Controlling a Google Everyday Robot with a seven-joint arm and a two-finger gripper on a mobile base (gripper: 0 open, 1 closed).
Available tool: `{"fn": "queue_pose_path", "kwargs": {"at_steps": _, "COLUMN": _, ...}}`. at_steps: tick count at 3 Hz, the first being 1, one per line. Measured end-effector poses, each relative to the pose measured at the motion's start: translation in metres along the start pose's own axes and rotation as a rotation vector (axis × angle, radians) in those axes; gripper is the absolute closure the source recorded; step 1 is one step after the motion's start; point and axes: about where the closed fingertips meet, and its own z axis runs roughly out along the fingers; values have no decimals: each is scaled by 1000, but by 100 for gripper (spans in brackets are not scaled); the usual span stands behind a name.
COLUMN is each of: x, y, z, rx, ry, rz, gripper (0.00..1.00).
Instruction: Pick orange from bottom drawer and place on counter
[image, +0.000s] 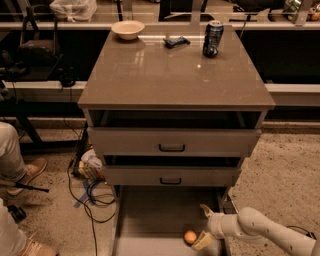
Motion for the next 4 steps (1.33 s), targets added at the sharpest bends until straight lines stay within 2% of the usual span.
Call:
{"fn": "queue_pose_path", "kwargs": {"at_steps": 2, "x": 30, "y": -3, "z": 37, "rx": -2, "ry": -32, "rz": -20, "gripper": 0}}
{"fn": "queue_pose_path", "kwargs": {"at_steps": 4, "x": 58, "y": -4, "z": 79, "rx": -22, "ry": -28, "rz": -17, "gripper": 0}}
